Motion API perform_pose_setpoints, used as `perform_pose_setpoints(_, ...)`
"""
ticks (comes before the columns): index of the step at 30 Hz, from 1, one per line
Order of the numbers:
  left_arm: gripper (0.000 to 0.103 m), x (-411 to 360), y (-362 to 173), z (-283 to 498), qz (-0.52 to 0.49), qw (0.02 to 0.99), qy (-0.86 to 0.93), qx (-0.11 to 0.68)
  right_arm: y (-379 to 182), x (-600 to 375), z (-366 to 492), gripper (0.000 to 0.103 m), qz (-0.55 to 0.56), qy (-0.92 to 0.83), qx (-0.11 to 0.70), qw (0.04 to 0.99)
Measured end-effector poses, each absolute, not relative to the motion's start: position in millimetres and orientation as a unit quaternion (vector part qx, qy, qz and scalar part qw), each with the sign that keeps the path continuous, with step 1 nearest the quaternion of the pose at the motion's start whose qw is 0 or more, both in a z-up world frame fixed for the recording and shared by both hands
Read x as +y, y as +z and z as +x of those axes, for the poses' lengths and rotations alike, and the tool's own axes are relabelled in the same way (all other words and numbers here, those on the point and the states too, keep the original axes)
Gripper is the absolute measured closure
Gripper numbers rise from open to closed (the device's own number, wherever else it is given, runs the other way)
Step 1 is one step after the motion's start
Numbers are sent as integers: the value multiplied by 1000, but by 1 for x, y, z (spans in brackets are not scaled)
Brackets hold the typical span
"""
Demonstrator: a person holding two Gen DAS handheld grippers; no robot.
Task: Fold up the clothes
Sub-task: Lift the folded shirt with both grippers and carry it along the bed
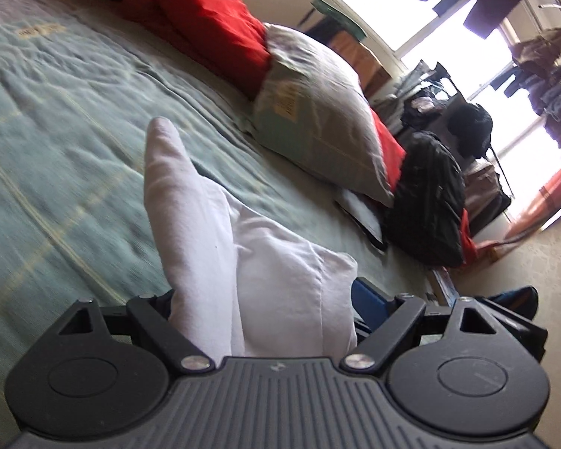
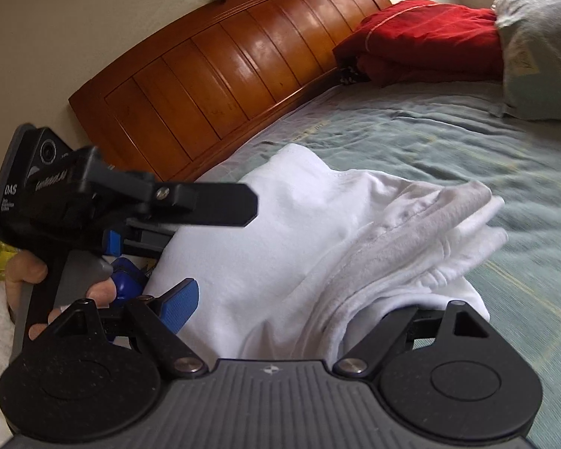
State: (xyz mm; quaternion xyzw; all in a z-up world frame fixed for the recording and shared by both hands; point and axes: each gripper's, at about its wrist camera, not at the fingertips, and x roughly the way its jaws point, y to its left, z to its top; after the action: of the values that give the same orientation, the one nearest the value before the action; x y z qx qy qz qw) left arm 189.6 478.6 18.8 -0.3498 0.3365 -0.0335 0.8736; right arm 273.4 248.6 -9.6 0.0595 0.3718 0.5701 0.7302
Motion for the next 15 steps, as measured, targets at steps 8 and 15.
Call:
perform_pose_setpoints(8,17,548,2,201,-351,874,17,336,-21,312,269,14,67,563,363,740)
perform_pose_setpoints(15,17,571,-1,212,-341,882,27,323,-32,347,262,14,50,561,351,748)
